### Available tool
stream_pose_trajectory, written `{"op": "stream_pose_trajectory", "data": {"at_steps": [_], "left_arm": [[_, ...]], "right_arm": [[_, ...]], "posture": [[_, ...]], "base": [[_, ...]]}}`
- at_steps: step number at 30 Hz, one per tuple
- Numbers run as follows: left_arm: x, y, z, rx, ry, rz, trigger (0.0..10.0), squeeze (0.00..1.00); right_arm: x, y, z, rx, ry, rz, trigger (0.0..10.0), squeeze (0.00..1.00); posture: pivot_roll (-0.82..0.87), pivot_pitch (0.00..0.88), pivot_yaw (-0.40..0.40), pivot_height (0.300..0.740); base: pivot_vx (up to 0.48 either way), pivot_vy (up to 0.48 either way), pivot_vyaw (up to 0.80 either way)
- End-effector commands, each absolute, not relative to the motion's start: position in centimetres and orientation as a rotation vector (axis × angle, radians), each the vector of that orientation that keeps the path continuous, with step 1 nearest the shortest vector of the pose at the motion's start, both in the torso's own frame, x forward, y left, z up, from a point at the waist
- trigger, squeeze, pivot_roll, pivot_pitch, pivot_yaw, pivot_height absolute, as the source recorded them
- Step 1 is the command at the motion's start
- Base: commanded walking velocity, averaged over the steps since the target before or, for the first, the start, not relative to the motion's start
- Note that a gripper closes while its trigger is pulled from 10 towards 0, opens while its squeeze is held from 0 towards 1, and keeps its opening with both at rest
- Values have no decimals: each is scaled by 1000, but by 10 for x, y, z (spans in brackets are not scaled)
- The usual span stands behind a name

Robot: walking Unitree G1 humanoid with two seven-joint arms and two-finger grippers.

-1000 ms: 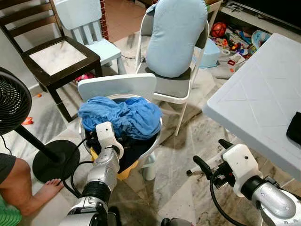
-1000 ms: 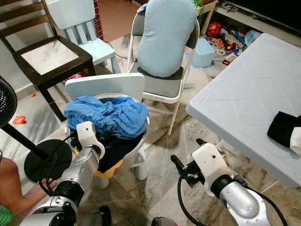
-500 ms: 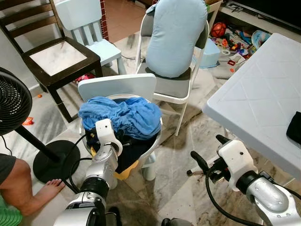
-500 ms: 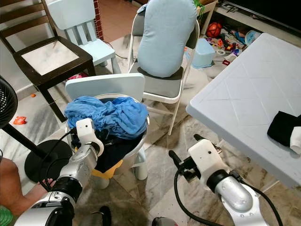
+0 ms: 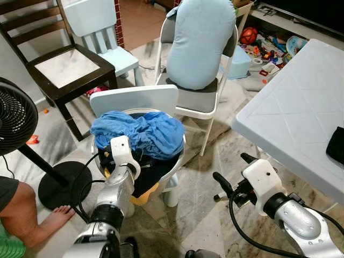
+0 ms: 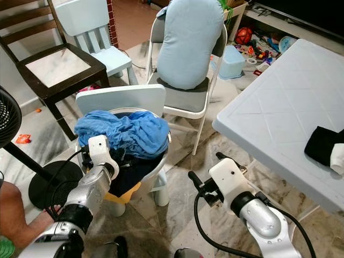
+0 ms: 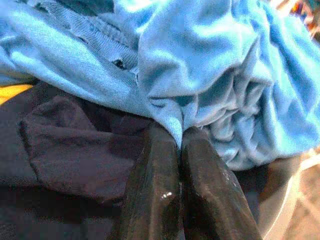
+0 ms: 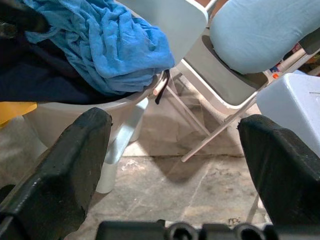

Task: Hang hanger

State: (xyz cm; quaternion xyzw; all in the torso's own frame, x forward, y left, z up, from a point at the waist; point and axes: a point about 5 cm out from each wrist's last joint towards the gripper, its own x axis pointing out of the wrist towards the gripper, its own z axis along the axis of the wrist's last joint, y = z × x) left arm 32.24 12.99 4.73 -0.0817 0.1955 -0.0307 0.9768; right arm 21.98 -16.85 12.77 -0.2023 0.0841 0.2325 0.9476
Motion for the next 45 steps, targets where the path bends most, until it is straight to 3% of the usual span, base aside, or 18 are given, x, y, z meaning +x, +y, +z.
{"op": "stream_pose_trajectory", "data": {"at_steps": [1,5,6,8,13,15,16,24,25,26,27,30,31,37,38,40,41,45], "left_arm": [[318,128,51,-72,375,-101,9961,0],[307,134,45,-71,409,-79,10000,0],[305,136,43,-78,421,-61,10000,788],[302,139,44,-85,430,-43,10000,1000],[298,137,51,-61,433,-61,10000,1000],[297,136,53,-36,434,-74,10000,706],[296,135,54,-31,437,-79,10000,0],[300,137,59,-25,420,-91,10000,0],[304,138,59,-29,427,-89,4863,0],[304,138,59,-29,427,-89,4863,0],[306,137,59,-30,430,-89,9529,0],[309,137,59,-36,426,-83,10000,0],[310,137,59,-41,425,-83,4863,0],[314,138,53,-73,446,-64,392,0],[315,137,56,-76,441,-64,10000,0],[316,137,61,-78,416,-57,10000,0],[315,136,64,-84,405,-58,10000,933],[310,132,68,-114,380,-63,10000,1000]], "right_arm": [[219,-168,125,-416,176,479,10000,0],[221,-165,123,-414,175,484,10000,0],[222,-164,122,-414,174,488,10000,0],[223,-163,122,-416,171,494,10000,0],[224,-160,120,-420,166,501,10000,0],[224,-160,120,-423,165,503,10000,0],[225,-160,119,-424,164,502,10000,0],[226,-157,119,-427,153,501,10000,0],[227,-156,119,-430,148,504,10000,0],[227,-156,119,-430,148,504,10000,0],[227,-156,119,-431,147,504,10000,0],[228,-156,119,-435,144,505,10000,0],[228,-156,119,-437,142,504,10000,0],[229,-155,120,-445,135,508,10000,0],[228,-155,120,-450,134,511,10000,0],[227,-155,120,-453,135,513,10000,0],[227,-155,119,-454,136,513,10000,0],[227,-155,119,-456,137,515,10000,0]], "posture": [[-192,143,-45,740],[-176,144,-45,740],[-174,144,-44,740],[-172,146,-43,740],[-167,146,-38,740],[-166,146,-35,740],[-167,146,-33,740],[-166,143,-26,740],[-167,141,-24,740],[-167,141,-24,740],[-167,139,-26,740],[-169,137,-26,740],[-170,136,-26,740],[-175,135,-27,740],[-179,135,-27,740],[-179,135,-28,740],[-178,135,-28,740],[-175,136,-28,740]], "base": [[0,0,0],[0,0,0],[0,0,0],[0,0,0],[0,0,0],[0,0,0],[0,0,0],[0,0,0],[0,0,0],[0,0,0],[0,0,0],[0,0,0],[0,0,0],[0,0,0],[0,0,0],[0,0,0],[0,0,0],[0,0,0]]}}
